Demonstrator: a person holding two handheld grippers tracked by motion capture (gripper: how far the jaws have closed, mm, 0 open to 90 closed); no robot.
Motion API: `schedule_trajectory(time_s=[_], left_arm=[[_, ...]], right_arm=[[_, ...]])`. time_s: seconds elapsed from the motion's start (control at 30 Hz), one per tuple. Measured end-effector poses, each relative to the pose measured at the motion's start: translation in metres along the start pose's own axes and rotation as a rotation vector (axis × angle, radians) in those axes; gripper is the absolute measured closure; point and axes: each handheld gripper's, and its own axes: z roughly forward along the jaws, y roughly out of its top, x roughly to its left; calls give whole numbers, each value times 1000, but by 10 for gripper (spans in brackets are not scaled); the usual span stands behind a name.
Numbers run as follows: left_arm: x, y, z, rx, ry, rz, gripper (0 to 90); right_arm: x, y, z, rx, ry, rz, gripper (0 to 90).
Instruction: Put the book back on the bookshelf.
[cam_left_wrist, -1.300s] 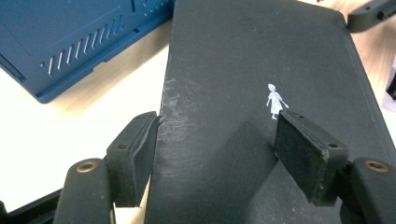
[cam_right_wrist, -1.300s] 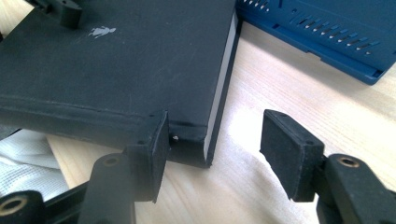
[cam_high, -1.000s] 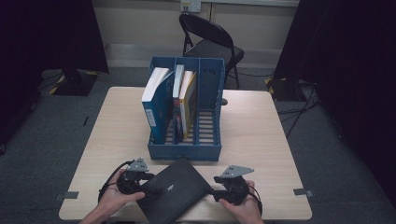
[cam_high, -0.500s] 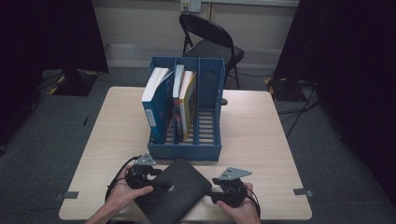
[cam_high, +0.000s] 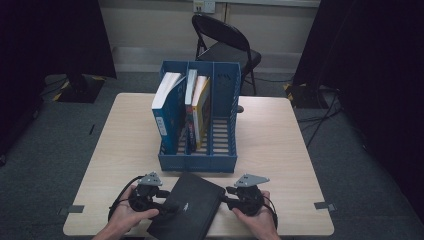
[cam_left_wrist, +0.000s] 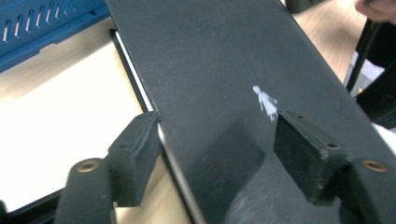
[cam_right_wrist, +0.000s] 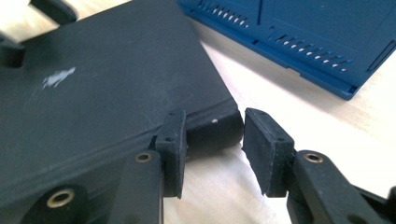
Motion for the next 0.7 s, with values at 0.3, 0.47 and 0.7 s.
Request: schedule_trajectory(time_s=[0.3,0.47,0.7], left_arm=[[8,-3,-8,-32,-71,-62,421],[12,1,1,-24,-5,-88,392],[14,7,10,-13,-12,-81,387]], right_arm=[[-11,15,15,-10,-26,6,591],[-8,13,12,-13,-16,19,572],[-4,11,12,-16,-20,11,583]])
